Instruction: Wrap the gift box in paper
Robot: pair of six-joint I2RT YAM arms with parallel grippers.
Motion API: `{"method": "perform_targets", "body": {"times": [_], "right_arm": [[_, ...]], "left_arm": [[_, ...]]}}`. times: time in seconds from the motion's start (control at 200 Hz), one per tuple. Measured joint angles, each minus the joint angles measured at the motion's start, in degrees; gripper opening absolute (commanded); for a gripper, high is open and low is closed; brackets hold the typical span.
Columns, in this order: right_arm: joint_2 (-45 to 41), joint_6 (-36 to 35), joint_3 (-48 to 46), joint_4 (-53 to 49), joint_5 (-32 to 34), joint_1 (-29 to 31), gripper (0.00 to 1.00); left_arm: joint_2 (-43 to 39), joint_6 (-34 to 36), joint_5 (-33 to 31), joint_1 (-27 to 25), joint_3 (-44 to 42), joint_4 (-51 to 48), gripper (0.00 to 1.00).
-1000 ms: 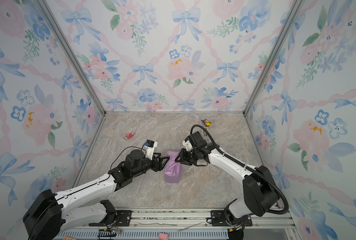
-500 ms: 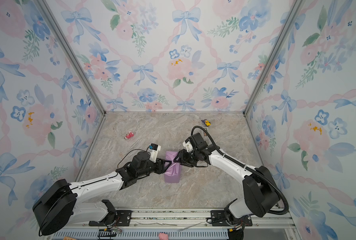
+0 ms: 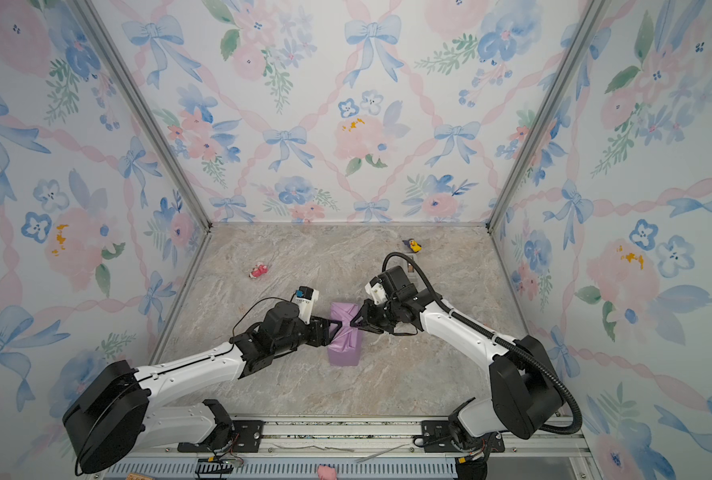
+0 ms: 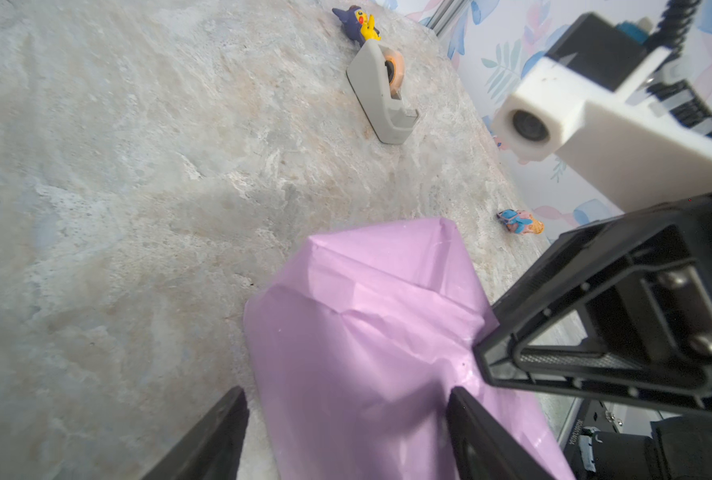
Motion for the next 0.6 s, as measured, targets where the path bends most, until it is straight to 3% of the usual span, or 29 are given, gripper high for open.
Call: {"method": "perform_targets", "body": {"times": [0.32, 0.6], "right_arm": [[0.0, 0.02, -0.39, 1.18, -0.37, 0.0, 0.2], [-0.46, 0.0, -0.9, 1.64, -0.39, -0.02, 0.23]], "left_arm": [[0.83, -5.27, 2.95, 0.24, 0.94, -0.33, 0.84], [4.68, -6.95, 4.63, 0.24, 0.96, 3.32, 0.76]]}}
